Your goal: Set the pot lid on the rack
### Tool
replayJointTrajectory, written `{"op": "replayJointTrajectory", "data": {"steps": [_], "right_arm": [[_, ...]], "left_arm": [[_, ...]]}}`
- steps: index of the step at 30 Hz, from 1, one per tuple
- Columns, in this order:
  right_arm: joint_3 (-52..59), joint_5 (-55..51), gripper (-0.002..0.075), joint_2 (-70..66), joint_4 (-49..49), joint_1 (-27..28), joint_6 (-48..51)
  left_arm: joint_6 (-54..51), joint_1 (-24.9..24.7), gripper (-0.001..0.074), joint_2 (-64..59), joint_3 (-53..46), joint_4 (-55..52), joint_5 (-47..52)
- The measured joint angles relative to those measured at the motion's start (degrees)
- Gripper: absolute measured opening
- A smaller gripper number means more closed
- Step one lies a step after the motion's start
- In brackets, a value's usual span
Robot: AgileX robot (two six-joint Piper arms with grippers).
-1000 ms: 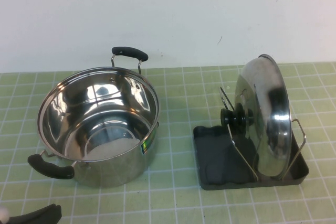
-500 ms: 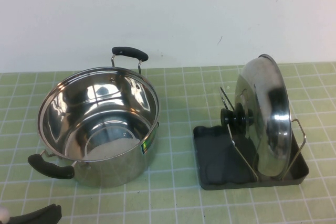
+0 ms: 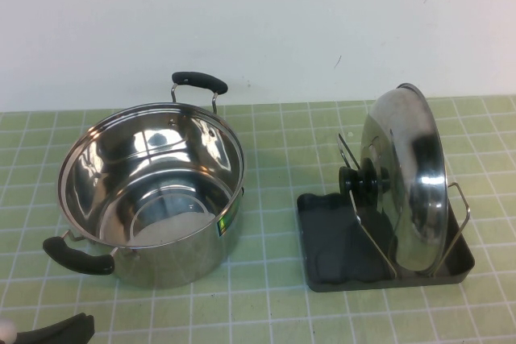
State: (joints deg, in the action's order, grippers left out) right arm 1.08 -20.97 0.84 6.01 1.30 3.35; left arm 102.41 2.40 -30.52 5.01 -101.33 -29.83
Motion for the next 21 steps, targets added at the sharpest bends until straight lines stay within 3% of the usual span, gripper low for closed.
{"op": "replayJointTrajectory", "data": {"steps": [21], "right_arm": [[0.0,0.0,-0.0001,0.0,0.0,0.0,-0.8]], "left_arm": [[-1.2,0.0,-0.0001,0.0,0.0,0.0,0.0]]}}
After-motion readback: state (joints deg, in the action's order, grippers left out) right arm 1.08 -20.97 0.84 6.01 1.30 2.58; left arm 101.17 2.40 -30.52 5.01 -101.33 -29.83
